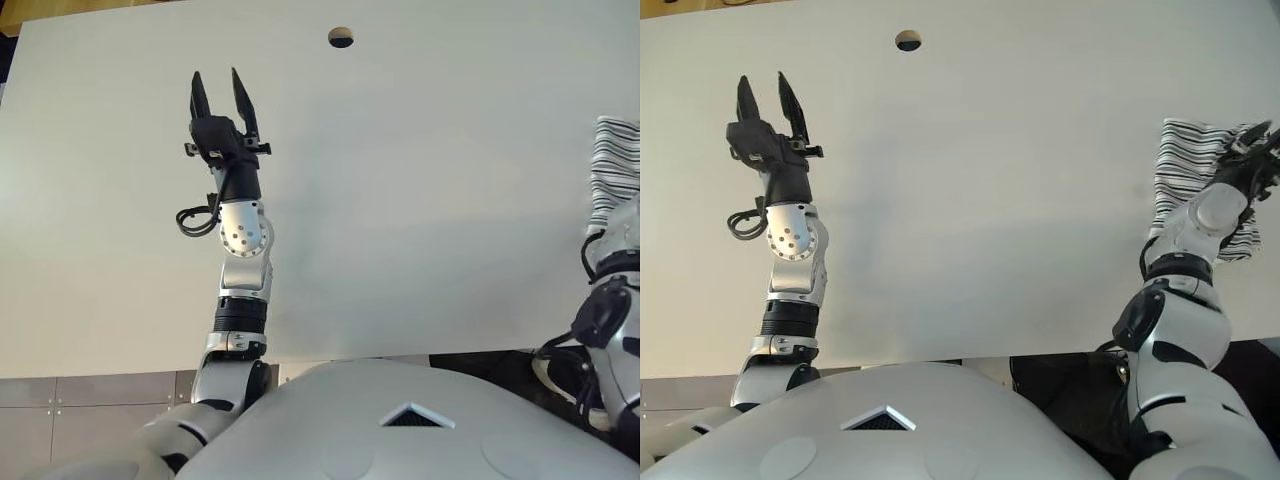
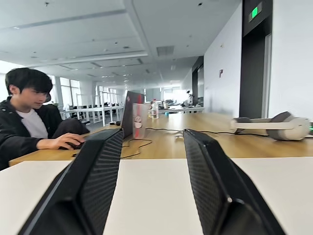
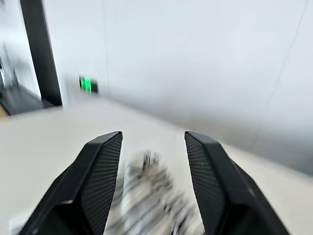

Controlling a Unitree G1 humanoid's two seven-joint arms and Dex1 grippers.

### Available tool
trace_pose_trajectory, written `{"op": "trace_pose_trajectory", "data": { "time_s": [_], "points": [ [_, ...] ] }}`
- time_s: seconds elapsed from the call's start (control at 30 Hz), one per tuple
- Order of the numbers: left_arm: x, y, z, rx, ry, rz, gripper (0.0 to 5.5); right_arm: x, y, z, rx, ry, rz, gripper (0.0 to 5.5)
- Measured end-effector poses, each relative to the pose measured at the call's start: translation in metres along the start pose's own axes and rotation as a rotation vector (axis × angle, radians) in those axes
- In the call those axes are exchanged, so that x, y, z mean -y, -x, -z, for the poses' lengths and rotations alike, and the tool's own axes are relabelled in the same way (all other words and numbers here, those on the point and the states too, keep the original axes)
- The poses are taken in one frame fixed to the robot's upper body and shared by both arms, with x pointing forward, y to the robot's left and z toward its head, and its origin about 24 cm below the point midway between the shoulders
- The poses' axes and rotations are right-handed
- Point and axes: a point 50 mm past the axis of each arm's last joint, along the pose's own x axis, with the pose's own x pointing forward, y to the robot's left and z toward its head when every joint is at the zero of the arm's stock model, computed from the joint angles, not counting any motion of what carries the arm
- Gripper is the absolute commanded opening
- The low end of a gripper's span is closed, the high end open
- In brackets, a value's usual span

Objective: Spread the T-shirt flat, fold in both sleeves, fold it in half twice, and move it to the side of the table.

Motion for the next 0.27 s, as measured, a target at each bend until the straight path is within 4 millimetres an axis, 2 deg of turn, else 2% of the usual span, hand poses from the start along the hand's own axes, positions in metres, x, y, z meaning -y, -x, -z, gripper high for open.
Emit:
{"op": "trace_pose_trajectory", "data": {
  "time_s": [0.07, 0.13, 0.17, 0.2, 0.27],
  "points": [
    [0.011, 0.002, -0.001, 0.001, 0.016, 0.033, 2.26, -0.008, 0.01, -0.022, 0.191, 0.001, -0.076, 2.36],
    [0.014, 0.003, 0.0, -0.001, 0.02, 0.043, 2.26, -0.033, 0.031, -0.034, 0.292, -0.016, -0.192, 2.36],
    [0.016, 0.003, -0.001, 0.004, 0.015, 0.056, 2.26, -0.062, 0.06, -0.038, 0.342, -0.024, -0.326, 2.36],
    [0.019, 0.005, -0.001, 0.024, -0.008, 0.083, 2.26, -0.098, 0.105, -0.045, 0.395, -0.062, -0.5, 2.36],
    [0.025, 0.008, -0.004, 0.071, -0.027, 0.125, 2.26, -0.128, 0.154, -0.051, 0.433, -0.08, -0.674, 2.36]
  ]
}}
